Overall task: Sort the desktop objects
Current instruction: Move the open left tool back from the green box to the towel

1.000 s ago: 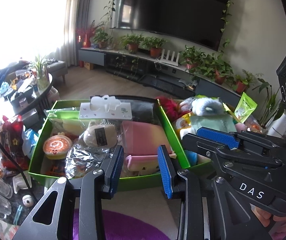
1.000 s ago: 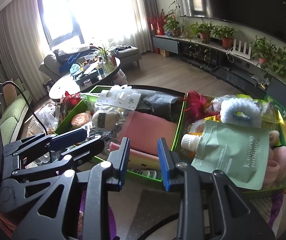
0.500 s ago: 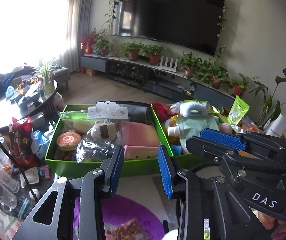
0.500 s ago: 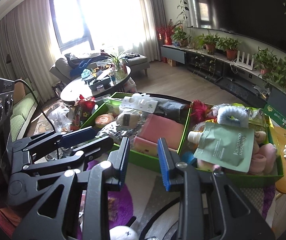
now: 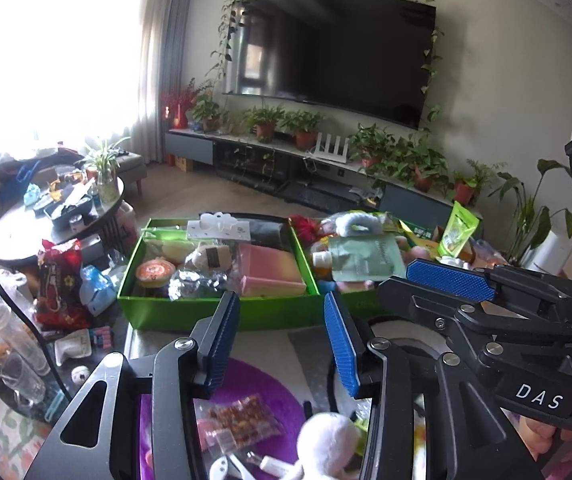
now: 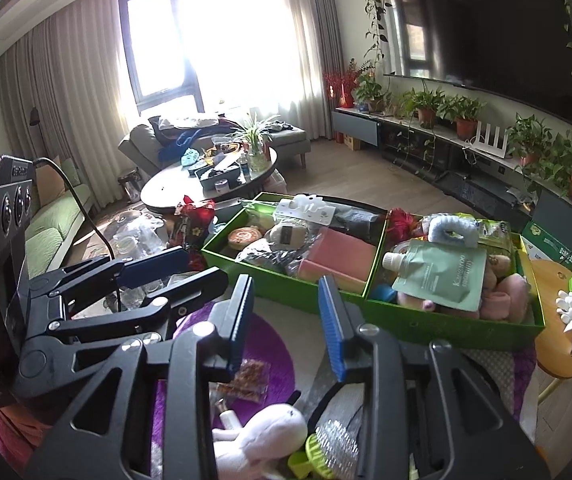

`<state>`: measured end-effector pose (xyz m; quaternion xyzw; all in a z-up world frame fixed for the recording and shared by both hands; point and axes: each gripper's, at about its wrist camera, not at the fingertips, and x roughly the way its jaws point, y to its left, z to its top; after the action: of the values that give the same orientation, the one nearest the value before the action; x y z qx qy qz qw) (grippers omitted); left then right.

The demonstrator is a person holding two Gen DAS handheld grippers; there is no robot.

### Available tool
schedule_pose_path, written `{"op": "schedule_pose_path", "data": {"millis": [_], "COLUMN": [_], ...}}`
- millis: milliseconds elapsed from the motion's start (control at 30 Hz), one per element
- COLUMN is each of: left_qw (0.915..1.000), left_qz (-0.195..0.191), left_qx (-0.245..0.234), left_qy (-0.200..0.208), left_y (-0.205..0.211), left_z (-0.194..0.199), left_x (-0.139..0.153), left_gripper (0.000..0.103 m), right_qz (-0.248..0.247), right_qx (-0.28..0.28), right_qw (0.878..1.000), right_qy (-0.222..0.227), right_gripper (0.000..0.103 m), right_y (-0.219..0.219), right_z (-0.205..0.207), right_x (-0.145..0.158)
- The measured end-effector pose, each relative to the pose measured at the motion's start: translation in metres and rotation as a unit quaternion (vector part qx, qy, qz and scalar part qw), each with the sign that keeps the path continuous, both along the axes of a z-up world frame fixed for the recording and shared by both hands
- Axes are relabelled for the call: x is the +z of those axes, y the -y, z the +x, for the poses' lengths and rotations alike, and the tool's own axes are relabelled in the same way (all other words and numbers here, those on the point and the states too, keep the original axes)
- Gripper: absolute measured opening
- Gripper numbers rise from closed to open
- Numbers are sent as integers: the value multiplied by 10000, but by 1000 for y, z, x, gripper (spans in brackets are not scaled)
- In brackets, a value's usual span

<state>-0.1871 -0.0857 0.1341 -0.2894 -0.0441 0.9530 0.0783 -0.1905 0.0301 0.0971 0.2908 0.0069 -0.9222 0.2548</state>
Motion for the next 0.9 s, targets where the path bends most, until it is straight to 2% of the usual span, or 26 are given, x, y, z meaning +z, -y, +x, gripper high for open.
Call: {"op": "schedule_pose_path", "data": {"millis": [467,900], "left_qw": [10000,9997], "left_qz": [-23,77], "left_qx": [-69,-212], "left_qy": [-63,132], "left_y": [-14,-27], "left_z": [52,81], "left_x": [2,-16], "left_gripper": [44,45], "right_qz": [-35,-104], "right_qx": [96,57], "right_qw": [9998,9999], "right_qy": [-162,-27], "right_gripper": [39,44], "right_y": [-13,-29], "right_z": [56,83], "right_x": [4,-18]}}
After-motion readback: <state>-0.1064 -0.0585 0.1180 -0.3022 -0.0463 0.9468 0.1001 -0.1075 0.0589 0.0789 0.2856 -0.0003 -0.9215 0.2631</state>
